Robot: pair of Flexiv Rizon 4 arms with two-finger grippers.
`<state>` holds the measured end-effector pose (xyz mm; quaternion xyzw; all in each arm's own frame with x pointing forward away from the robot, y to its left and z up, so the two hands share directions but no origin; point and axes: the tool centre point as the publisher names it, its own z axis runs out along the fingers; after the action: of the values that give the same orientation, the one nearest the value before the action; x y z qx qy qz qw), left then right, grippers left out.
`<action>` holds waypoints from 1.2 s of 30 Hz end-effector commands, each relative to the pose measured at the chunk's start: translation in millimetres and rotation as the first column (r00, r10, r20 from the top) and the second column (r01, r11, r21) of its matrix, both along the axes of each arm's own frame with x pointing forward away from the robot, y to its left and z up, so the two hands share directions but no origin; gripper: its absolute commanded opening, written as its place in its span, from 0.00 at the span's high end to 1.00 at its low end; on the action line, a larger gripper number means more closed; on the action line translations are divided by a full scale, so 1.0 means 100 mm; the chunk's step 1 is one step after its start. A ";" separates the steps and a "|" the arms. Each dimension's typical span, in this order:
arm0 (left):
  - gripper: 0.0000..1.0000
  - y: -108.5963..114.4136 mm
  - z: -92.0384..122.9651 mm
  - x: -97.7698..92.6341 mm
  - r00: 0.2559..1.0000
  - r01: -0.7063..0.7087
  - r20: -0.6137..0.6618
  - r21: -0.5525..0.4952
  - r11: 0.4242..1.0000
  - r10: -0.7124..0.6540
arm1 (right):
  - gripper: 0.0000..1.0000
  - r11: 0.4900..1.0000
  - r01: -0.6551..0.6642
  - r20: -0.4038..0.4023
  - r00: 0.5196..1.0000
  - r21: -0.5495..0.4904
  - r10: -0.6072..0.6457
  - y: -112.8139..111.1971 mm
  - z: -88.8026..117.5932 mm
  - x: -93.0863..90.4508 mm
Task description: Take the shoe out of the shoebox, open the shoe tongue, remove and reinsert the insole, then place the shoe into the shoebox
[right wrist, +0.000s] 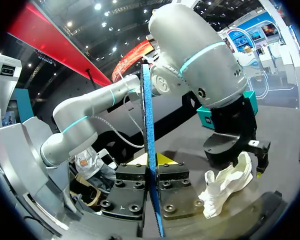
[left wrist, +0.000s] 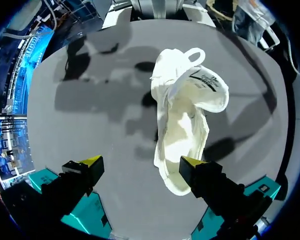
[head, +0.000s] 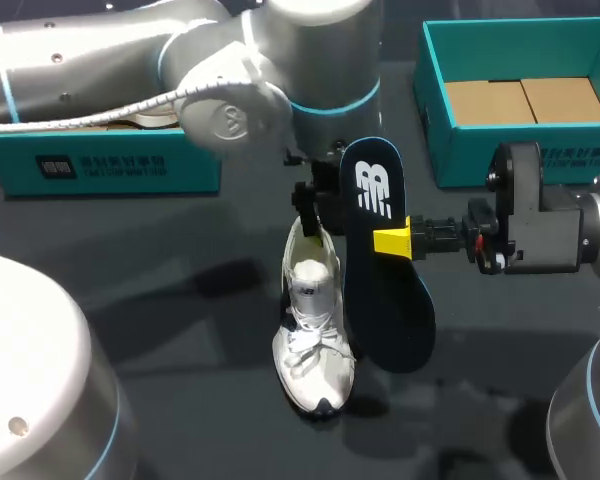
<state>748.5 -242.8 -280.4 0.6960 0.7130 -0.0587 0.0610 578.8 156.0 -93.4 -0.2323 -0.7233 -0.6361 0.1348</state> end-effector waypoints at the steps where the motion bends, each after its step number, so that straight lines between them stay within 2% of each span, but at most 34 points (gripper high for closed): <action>1: 0.00 0.29 0.11 -0.03 1.000 0.003 0.009 -0.132 0.991 -0.002 | 1.00 1.000 0.005 0.001 1.000 0.000 -0.005 0.00 -0.01 -0.02; 6: 0.00 0.29 0.11 -0.03 1.000 0.003 0.009 -0.132 0.991 -0.002 | 1.00 1.000 0.005 0.001 1.000 0.000 -0.005 0.00 -0.01 -0.02; 8: 0.00 0.25 0.07 0.06 0.999 -0.038 0.029 -0.180 0.983 0.044 | 1.00 1.000 0.005 0.001 1.000 0.000 -0.005 0.00 -0.01 -0.02; 13: 0.00 0.23 0.19 0.26 0.998 -0.044 0.029 -0.439 0.897 0.063 | 1.00 1.000 0.005 0.001 1.000 0.000 -0.005 0.00 -0.01 -0.02; 17: 0.00 0.14 0.54 0.39 1.000 -0.019 -0.012 -0.607 0.794 0.015 | 1.00 1.000 0.005 0.001 1.000 0.000 -0.005 0.00 -0.01 -0.02; 30: 0.00 0.14 0.54 0.39 1.000 -0.019 -0.012 -0.607 0.794 0.015 | 1.00 1.000 0.005 0.001 1.000 0.000 -0.005 0.00 -0.01 -0.02; 36: 0.00 0.13 0.69 0.47 0.997 0.003 -0.045 -0.779 0.627 -0.061 | 1.00 1.000 0.005 0.001 1.000 0.000 -0.005 0.00 -0.01 -0.02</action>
<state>790.9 -236.0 -211.0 0.6396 0.6587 -0.2970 0.2624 578.8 156.0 -93.4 -0.2323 -0.7233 -0.6361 0.1348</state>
